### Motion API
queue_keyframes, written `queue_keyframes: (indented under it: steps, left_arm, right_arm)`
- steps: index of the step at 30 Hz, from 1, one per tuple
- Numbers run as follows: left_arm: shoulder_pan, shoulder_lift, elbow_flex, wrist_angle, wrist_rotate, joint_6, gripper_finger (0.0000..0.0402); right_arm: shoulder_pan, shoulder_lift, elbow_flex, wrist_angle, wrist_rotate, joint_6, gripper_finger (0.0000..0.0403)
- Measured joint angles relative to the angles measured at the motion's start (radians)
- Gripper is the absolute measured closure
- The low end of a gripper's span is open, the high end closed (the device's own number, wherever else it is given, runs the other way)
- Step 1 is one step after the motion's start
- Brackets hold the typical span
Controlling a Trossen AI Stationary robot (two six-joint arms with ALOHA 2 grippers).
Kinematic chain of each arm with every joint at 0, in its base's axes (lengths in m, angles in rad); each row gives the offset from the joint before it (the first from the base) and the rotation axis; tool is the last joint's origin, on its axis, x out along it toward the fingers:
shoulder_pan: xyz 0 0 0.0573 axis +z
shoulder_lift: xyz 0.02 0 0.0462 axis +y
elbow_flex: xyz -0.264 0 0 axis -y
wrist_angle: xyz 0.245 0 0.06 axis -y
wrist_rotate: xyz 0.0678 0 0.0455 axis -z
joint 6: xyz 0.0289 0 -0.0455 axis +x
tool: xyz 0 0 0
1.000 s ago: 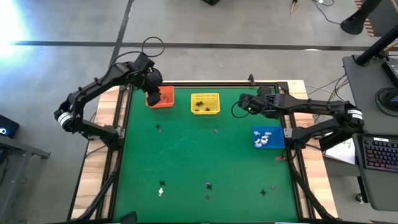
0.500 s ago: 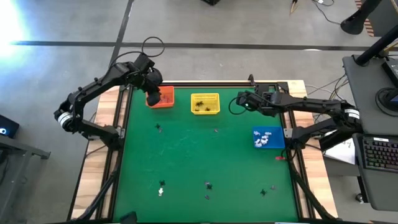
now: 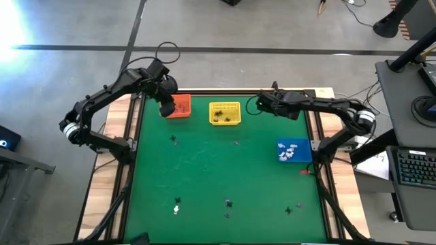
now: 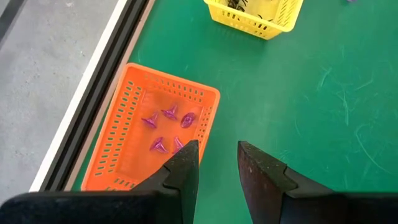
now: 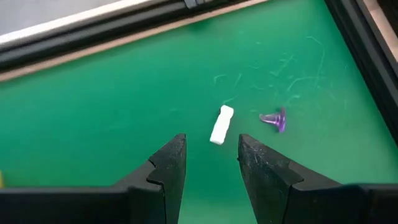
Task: Sort Halloween decoration
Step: Put the white skeleton toy into the blue basket
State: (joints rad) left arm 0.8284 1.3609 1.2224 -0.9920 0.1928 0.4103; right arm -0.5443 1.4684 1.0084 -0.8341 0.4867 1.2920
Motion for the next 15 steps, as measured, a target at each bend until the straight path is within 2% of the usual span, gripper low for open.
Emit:
queue_keyframes:
  steps: [7,15]
  left_arm:
    - [0.000,0.000,0.000,-0.005,0.000,0.000,0.0308]
    - [0.000,0.000,0.000,-0.005,0.000,0.000,0.0308]
  right_arm:
    - [-0.055,0.115,0.037,0.005,-0.031,-0.044,0.0266]
    - [-0.097,0.185,0.046,0.006,-0.070,-0.064,0.0266]
